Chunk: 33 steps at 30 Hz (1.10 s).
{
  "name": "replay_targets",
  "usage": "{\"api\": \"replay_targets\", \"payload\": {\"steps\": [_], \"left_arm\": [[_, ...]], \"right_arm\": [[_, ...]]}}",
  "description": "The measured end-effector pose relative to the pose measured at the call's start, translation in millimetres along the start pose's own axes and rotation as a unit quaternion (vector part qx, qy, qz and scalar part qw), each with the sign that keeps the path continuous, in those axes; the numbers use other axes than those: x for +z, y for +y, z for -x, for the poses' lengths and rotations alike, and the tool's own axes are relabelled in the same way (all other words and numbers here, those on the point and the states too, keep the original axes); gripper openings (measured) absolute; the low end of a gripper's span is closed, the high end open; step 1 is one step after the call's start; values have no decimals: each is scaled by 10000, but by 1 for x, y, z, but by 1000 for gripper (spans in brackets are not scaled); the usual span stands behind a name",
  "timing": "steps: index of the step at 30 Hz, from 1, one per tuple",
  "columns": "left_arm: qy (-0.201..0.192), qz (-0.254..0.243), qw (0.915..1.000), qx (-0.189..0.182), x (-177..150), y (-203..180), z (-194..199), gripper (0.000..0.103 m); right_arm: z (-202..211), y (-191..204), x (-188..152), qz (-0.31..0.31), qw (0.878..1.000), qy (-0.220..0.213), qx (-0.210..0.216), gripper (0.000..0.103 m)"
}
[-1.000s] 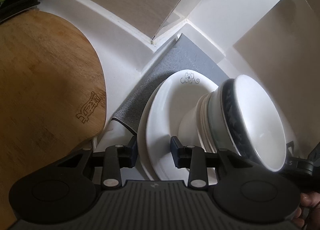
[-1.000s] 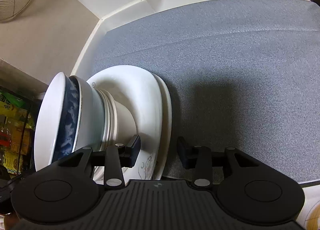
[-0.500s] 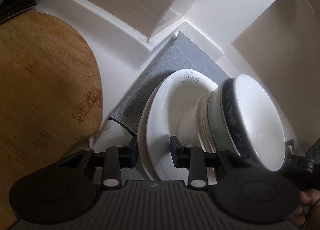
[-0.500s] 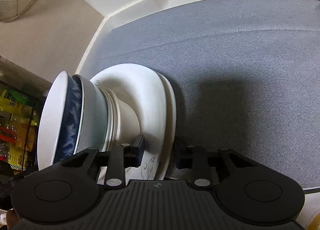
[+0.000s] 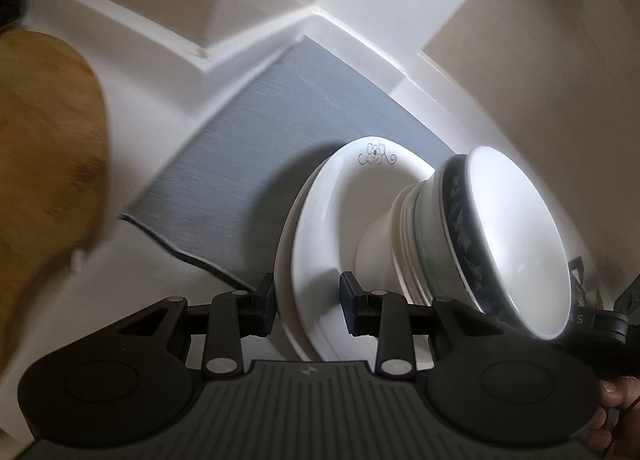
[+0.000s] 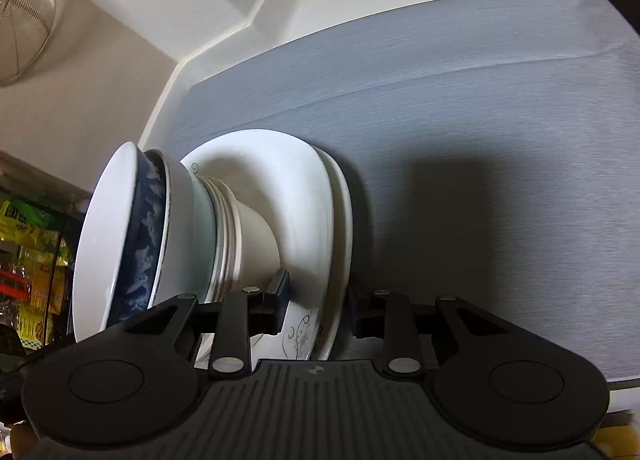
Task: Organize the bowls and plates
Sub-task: 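Lower the bowl stack onto the flower-patterned plates and open both grippers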
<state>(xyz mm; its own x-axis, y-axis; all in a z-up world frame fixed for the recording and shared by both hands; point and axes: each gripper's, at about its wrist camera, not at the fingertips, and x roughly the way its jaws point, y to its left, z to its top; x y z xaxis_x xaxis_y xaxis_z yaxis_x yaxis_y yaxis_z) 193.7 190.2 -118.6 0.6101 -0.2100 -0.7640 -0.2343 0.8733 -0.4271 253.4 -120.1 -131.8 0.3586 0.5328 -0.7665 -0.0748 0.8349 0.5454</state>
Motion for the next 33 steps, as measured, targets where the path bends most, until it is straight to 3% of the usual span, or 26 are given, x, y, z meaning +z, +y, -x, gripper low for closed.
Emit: {"api": "replay_targets", "payload": {"steps": [13, 19, 23, 26, 30, 33], "left_arm": [[113, -141, 9997, -144, -16, -58, -36, 38], [-89, -396, 9991, 141, -26, -69, -24, 38], [-296, -541, 9972, 429, -34, -78, -9, 62], [-387, -505, 9960, 619, -41, -82, 2, 68], [-558, -572, 9929, 885, -57, -87, 21, 83], [-642, -654, 9905, 1029, -70, -97, 35, 88]], "right_arm": [[36, -58, 14, -170, 9995, -157, -225, 31], [41, -65, 13, -58, 9998, -102, -185, 32], [40, -60, 15, 81, 9996, -77, -248, 34], [42, -57, 15, 163, 9995, -150, -240, 34], [54, -55, 8, 382, 9985, -324, -239, 35], [64, -54, 1, 559, 9970, -454, -266, 42]]}}
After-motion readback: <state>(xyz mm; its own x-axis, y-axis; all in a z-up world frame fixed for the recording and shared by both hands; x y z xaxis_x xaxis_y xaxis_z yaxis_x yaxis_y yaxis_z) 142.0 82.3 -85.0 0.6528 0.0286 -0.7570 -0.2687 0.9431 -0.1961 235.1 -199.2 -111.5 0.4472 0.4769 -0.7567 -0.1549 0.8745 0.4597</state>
